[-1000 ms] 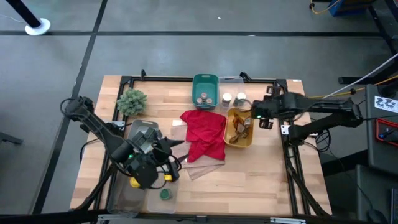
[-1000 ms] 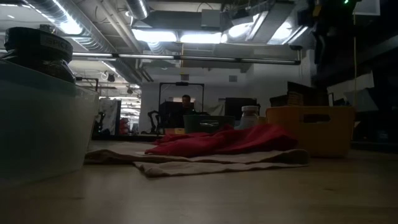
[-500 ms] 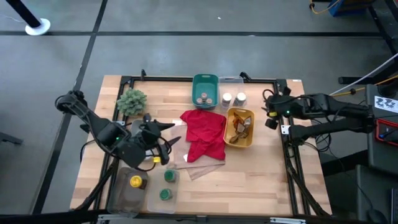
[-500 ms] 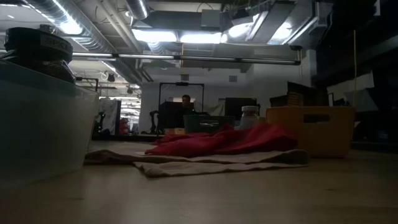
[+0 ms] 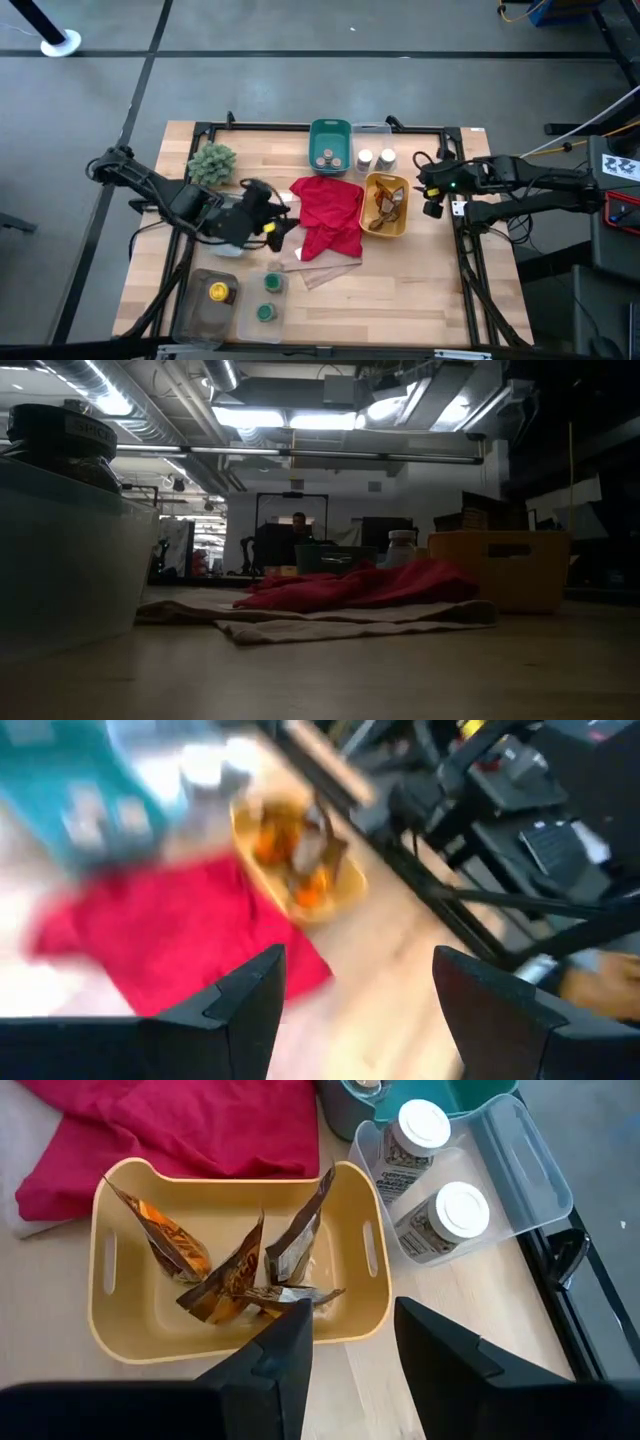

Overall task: Sort spices by type
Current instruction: Put the brown seasoning bottle into the green bin

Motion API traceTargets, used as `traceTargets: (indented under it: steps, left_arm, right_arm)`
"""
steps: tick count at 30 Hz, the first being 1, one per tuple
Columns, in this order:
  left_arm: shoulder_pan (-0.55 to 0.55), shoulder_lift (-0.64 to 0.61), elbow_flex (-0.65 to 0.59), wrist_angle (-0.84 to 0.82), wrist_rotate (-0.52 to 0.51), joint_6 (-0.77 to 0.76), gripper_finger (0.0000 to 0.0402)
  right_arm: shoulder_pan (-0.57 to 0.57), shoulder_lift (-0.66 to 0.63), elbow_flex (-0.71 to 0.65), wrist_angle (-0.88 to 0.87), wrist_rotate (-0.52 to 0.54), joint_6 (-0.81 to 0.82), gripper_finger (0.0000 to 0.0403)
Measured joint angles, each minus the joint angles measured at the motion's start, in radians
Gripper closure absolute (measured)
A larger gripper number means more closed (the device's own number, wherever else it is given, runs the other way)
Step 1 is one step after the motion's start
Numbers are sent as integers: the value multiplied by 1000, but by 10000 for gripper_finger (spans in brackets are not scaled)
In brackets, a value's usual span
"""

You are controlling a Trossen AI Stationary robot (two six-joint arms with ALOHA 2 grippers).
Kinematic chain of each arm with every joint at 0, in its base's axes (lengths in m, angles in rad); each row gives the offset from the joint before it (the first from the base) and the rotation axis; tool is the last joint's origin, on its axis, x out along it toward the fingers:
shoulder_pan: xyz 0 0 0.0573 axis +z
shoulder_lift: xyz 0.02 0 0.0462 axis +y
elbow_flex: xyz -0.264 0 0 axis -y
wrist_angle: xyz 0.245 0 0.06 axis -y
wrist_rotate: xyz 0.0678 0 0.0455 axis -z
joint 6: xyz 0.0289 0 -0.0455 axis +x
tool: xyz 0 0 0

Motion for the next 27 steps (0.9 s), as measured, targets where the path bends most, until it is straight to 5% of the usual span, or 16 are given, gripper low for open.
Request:
traceTargets:
  steps: [8, 12, 27]
  left_arm:
    - [119, 0, 0, -276, 490, -532, 164]
    - [128, 5, 0, -406, 642, -727, 164]
    - [111, 197, 0, -398, 701, -844, 164]
  right_arm:
    - [0, 15, -14, 12, 0, -1, 260]
    - [0, 14, -14, 12, 0, -1, 260]
    - [0, 14, -14, 11, 0, -3, 260]
